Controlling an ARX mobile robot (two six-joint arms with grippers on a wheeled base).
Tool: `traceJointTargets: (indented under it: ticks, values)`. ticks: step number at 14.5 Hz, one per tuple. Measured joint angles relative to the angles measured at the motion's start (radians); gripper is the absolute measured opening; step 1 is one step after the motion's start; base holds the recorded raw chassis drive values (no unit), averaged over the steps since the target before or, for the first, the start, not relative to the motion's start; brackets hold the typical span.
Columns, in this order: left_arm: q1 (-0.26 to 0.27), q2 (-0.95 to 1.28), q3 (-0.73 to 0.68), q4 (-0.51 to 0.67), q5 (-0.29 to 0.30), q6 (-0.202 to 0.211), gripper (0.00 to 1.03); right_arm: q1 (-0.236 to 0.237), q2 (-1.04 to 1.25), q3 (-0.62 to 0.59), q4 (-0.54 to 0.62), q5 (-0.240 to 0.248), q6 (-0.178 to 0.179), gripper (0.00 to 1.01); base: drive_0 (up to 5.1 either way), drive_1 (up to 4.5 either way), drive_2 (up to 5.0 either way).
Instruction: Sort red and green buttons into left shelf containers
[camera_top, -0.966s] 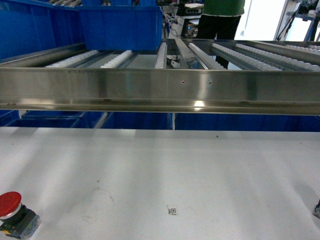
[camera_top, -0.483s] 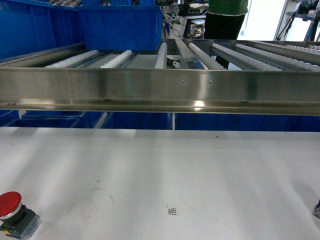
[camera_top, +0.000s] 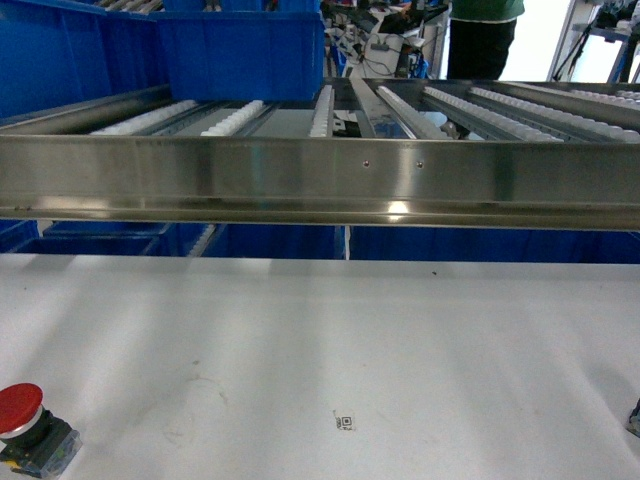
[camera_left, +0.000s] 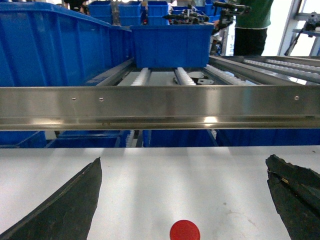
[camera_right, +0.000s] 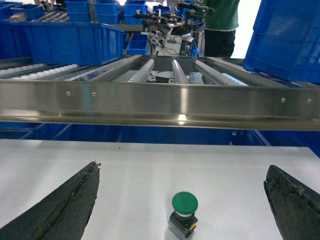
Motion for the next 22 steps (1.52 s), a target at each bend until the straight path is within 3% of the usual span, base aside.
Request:
traceJointTargets:
  ticks: [1,4,6,7,8,10,16,20,22]
  values:
    - [0.034,0.079,0.000,0.159,0.025,0.007,0.98,0.017,0.146,0.000,0.148,0.017,-0.017,0.98,0.0,0.00,0.0]
    - [0.075,0.482,0.016,0.471,0.102,0.009,0.98,0.013,0.521,0.034,0.439,0.021,-0.045,0.98,0.0,0.00,0.0]
    - [0.052,0.776,0.113,0.654,0.119,0.016,0.98,-0.018,0.794,0.138,0.591,-0.011,-0.060,0.98,0.0,0.00,0.0]
    - [0.002,1.007,0.208,0.685,0.112,0.031,0.98,-0.040,1.030,0.248,0.599,-0.046,-0.077,0.98,0.0,0.00,0.0]
    - [-0.047,1.114,0.265,0.680,0.092,0.035,0.98,-0.064,1.171,0.328,0.557,-0.076,-0.087,0.98,0.0,0.00,0.0]
    - [-0.064,1.118,0.287,0.684,0.092,0.039,0.98,-0.077,1.294,0.439,0.506,-0.103,-0.092,0.98,0.0,0.00,0.0]
    - [-0.062,1.117,0.287,0.681,0.089,0.043,0.98,-0.107,1.501,0.630,0.281,-0.202,-0.151,0.98,0.0,0.00,0.0]
    - [-0.062,1.117,0.287,0.681,0.089,0.052,0.98,-0.129,1.637,0.734,0.196,-0.212,-0.177,0.98,0.0,0.00,0.0]
    - [-0.062,1.117,0.287,0.681,0.089,0.052,0.98,-0.130,1.693,0.780,0.151,-0.240,-0.180,0.98,0.0,0.00,0.0]
